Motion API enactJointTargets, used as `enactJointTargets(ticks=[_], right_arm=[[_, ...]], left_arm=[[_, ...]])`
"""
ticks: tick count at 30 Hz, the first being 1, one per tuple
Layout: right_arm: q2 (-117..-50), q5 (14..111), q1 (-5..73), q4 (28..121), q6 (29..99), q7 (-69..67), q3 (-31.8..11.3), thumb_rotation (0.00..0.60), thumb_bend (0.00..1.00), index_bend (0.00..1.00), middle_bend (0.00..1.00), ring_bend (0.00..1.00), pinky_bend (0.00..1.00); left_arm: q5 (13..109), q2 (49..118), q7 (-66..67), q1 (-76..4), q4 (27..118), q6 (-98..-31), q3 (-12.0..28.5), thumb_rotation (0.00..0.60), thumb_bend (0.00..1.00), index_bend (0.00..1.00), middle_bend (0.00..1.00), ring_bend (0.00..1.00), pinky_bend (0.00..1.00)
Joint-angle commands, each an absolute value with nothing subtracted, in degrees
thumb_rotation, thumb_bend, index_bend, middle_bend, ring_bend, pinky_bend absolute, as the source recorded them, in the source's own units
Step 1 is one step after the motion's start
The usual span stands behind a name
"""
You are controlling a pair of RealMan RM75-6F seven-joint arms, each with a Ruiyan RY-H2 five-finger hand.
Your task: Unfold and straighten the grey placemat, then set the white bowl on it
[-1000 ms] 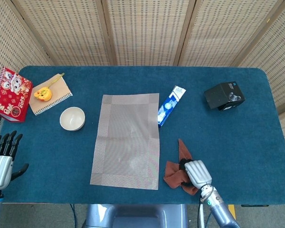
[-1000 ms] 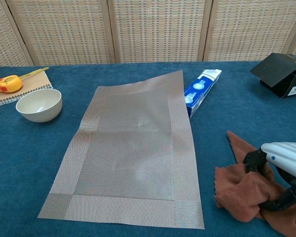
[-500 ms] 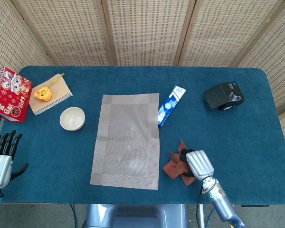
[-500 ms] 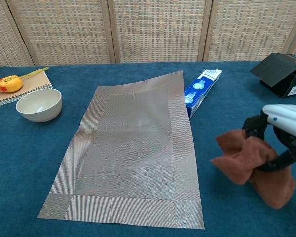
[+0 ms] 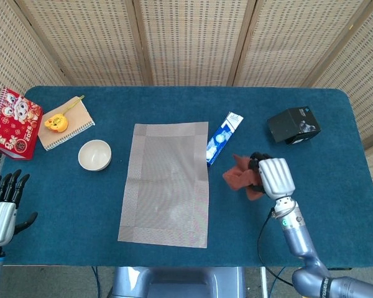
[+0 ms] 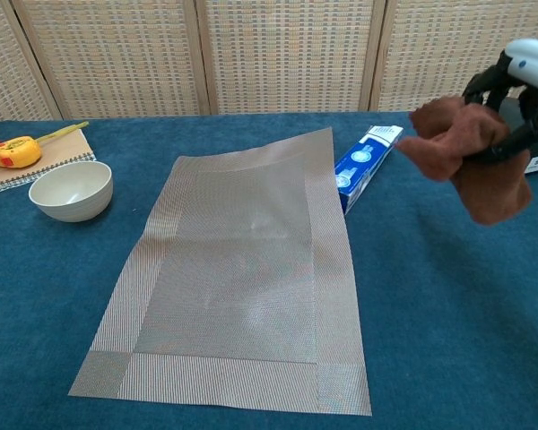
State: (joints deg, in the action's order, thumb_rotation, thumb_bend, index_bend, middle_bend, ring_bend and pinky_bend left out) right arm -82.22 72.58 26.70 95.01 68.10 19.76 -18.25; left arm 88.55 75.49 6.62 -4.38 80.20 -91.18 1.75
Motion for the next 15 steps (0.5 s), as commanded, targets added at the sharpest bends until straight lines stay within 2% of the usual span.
enactJointTargets(ticks=[1,4,5,8,11,15], right_arm=[[-82.25,70.68,28.70,92.55,68.22,20.75,-20.34,0.600,0.40,0.72,0.47,0.50,0.78],[-82.02,68.21,30.16,90.20,67.08,22.53,-21.47,0.600,0.34,0.67,0.40,0.44,0.67],[-81.94,67.43,30.33,89.78,66.79,22.90,-21.58,0.600,0.32,0.63,0.35,0.40,0.59],[-81.27,63.80,30.41,88.99,65.11,23.83,-21.19,0.600,0.24,0.44,0.15,0.17,0.27],[-80.89,60.72,30.15,88.46,64.35,25.41,-20.18,0.600,0.18,0.27,0.01,0.02,0.15],[-80.66,58.97,30.10,88.43,64.38,26.41,-19.28,0.600,0.16,0.18,0.00,0.00,0.03]], left_arm=[[88.44,75.48,6.50,-4.41,80.19,-91.02,1.83,0.600,0.19,0.05,0.00,0.00,0.00],[88.33,75.42,6.42,-4.42,80.16,-90.90,1.95,0.600,0.18,0.05,0.00,0.00,0.00],[88.34,75.42,6.42,-4.41,80.16,-90.92,1.98,0.600,0.18,0.05,0.00,0.00,0.00],[88.41,75.41,6.43,-4.40,80.23,-90.90,2.01,0.600,0.19,0.05,0.00,0.00,0.00],[88.43,75.46,6.54,-4.41,80.23,-90.65,1.94,0.600,0.18,0.05,0.00,0.00,0.00],[88.70,75.53,6.65,-4.41,80.22,-90.70,1.89,0.600,0.18,0.06,0.00,0.00,0.00]])
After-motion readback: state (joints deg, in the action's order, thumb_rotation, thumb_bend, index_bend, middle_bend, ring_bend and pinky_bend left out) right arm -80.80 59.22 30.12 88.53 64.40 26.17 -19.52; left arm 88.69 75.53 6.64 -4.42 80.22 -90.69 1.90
